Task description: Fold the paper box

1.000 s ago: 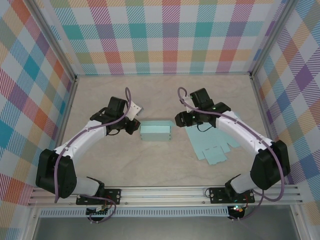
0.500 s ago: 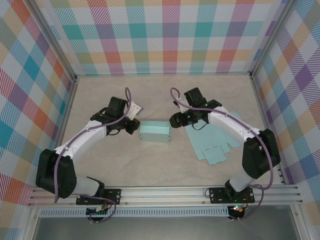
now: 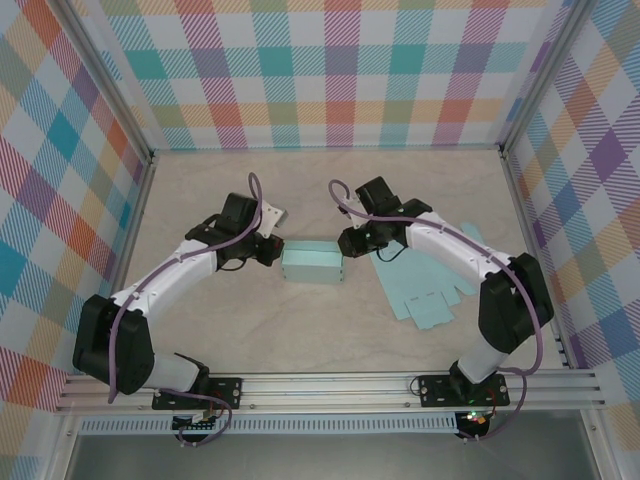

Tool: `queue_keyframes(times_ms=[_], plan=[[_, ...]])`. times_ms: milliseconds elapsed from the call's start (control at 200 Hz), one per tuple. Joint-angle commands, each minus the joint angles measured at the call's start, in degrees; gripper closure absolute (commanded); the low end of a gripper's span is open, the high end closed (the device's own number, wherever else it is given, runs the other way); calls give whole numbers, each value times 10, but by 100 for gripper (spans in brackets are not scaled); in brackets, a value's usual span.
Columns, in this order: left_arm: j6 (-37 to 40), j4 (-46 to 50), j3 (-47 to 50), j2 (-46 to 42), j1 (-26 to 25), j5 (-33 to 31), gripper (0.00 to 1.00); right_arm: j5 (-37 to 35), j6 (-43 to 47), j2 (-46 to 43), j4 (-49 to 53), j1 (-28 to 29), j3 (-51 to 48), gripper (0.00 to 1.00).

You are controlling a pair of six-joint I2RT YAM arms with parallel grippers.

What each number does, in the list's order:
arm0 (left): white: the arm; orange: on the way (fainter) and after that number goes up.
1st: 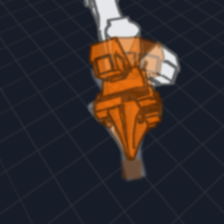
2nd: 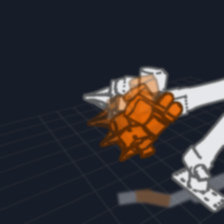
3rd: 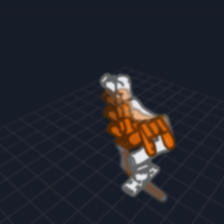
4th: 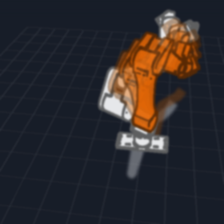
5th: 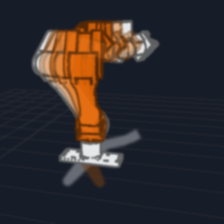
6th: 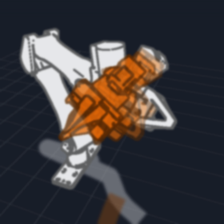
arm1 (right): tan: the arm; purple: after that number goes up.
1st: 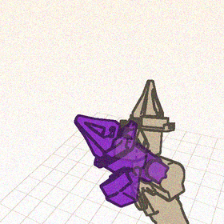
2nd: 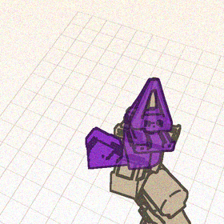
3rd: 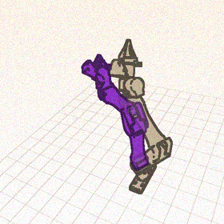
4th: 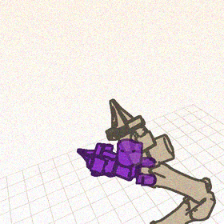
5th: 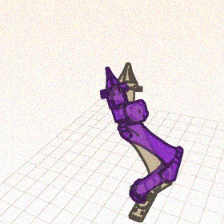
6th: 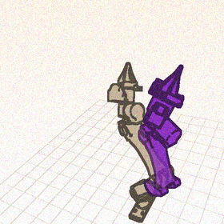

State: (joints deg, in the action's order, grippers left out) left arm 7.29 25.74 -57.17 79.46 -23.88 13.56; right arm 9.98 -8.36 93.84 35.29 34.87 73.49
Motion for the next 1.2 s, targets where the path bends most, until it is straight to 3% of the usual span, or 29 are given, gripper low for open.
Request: queue_keyframes(times_ms=[0,480,785,1195], plan=[[-79,13,-16,8,-14,-29,100,-24,-30,7,19,10,20,79],[-282,-65,35,-33,-103,-173,100,-111,-133,29,18,46,51,78],[-342,-114,53,-58,-145,-252,100,-153,-166,43,-3,64,59,81],[-395,-149,93,-72,-170,-302,100,-222,-188,34,-42,92,28,86]])
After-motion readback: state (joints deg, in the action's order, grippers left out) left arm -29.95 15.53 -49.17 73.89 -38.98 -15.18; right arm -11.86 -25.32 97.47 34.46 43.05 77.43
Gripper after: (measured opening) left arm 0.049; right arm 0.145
